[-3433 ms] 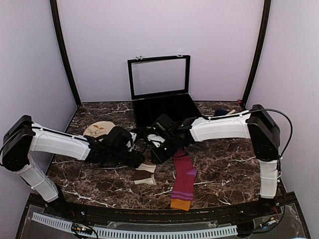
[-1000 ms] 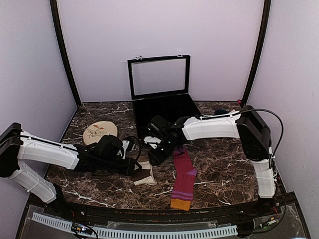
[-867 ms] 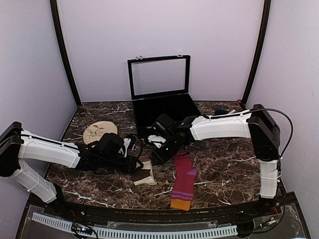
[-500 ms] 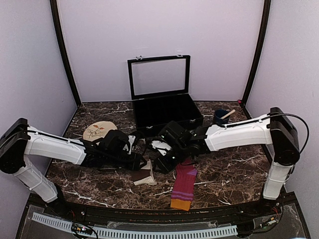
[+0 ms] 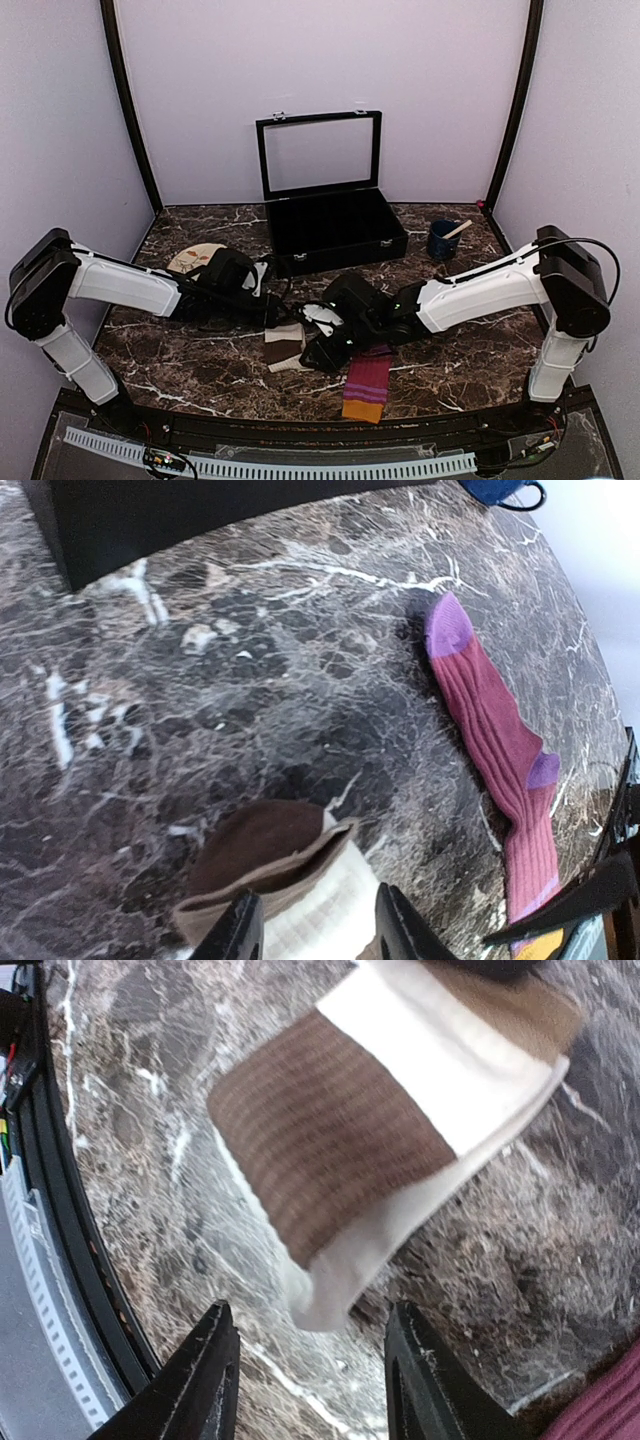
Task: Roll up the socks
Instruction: Adjust the sock at the center of the board.
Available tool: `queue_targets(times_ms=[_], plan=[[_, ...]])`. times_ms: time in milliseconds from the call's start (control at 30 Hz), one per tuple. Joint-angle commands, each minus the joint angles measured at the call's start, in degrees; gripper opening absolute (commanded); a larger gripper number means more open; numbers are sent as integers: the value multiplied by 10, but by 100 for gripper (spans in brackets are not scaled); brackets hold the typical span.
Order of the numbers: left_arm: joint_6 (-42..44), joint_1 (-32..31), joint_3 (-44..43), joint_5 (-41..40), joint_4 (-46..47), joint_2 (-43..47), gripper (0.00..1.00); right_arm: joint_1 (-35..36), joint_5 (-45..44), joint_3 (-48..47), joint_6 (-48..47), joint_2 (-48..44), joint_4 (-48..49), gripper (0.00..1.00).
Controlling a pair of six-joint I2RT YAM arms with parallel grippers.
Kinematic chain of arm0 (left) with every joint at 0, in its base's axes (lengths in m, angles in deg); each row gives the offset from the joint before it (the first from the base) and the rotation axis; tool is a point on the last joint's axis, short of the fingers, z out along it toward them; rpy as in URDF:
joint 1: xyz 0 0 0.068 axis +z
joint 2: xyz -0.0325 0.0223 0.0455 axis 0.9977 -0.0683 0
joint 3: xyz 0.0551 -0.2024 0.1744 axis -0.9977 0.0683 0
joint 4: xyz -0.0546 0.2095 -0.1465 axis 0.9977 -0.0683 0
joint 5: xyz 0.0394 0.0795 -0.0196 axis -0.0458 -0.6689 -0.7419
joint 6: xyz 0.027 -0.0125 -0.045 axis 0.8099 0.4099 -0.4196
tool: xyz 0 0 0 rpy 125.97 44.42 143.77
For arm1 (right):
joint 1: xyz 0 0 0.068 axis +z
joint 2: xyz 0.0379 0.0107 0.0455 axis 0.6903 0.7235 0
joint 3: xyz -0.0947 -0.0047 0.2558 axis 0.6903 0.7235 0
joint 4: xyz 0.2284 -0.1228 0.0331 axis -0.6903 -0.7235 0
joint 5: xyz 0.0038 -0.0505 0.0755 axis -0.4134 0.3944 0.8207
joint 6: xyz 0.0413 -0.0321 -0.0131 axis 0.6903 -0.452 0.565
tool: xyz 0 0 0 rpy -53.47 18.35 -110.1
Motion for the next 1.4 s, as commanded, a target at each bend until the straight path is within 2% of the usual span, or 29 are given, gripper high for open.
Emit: queue_targets(times_ms=[0, 467, 900, 1067, 1200, 1367], plan=[[21, 1, -36, 43, -5, -20, 40, 13, 9, 5, 5, 7, 70, 46], [-1, 2, -46, 48, -23, -62, 38, 23, 20, 38, 3, 35, 134, 44], [-12, 7, -77, 28, -56, -111, 35, 23, 50, 41, -12, 65, 148, 40], [-16, 12, -76, 24, -66, -117, 34, 23, 73, 49, -13, 67, 158, 30], [-19, 16, -77, 26, -72, -125, 33, 23, 91, 60, -7, 67, 169, 15], [-19, 21, -79, 30, -74, -134, 33, 23, 101, 62, -3, 70, 162, 3]])
